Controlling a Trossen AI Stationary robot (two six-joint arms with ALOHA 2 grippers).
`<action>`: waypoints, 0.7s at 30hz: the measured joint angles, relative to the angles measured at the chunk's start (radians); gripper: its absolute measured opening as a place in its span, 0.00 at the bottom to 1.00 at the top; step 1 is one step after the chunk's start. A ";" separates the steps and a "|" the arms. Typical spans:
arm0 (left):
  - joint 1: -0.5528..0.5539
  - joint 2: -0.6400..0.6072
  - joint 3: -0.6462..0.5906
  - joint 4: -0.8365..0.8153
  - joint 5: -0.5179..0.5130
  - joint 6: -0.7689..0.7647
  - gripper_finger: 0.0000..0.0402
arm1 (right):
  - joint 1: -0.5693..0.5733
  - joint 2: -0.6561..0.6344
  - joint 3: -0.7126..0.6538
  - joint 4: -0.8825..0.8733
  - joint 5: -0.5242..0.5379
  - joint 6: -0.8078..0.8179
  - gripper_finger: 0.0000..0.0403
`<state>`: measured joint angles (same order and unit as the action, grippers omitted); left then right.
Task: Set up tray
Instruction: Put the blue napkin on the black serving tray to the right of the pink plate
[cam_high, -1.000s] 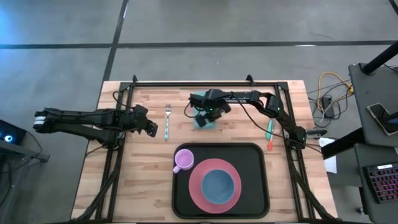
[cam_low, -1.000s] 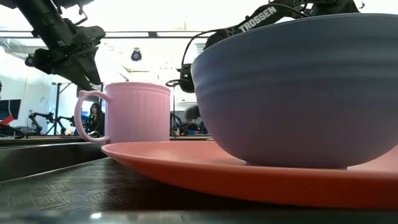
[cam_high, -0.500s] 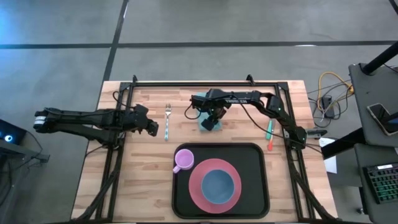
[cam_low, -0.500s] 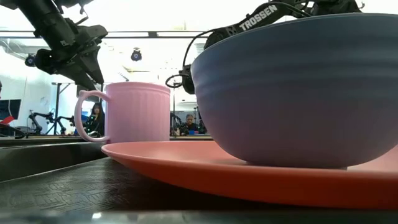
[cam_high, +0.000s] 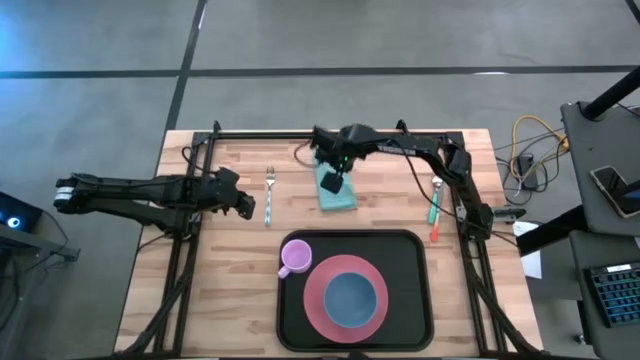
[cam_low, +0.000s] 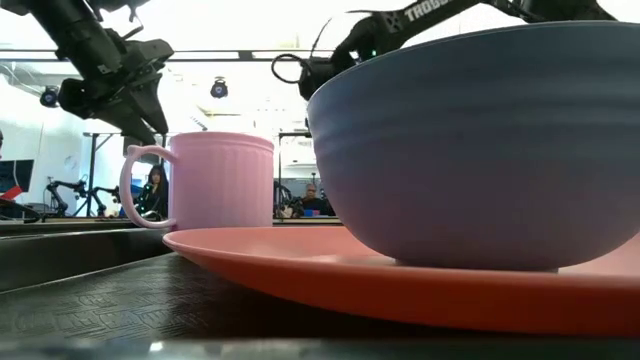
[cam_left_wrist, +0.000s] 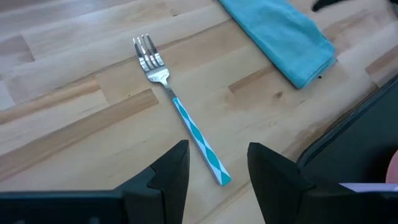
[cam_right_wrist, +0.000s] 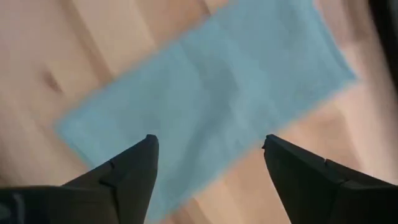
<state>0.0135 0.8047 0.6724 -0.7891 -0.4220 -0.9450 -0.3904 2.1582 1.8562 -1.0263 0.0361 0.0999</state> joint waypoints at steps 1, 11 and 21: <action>0.000 0.000 0.000 0.002 0.000 0.002 0.36 | -0.023 0.003 0.005 0.007 -0.031 0.017 0.67; 0.002 0.000 -0.001 0.028 -0.005 -0.071 0.36 | -0.242 0.005 -0.027 0.010 -0.096 0.547 0.60; 0.002 0.000 -0.001 0.076 -0.012 -0.176 0.36 | -0.231 0.005 -0.036 0.122 -0.097 0.624 0.55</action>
<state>0.0151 0.8047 0.6716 -0.7133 -0.4336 -1.1205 -0.6216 2.1635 1.8198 -0.9040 -0.0609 0.7235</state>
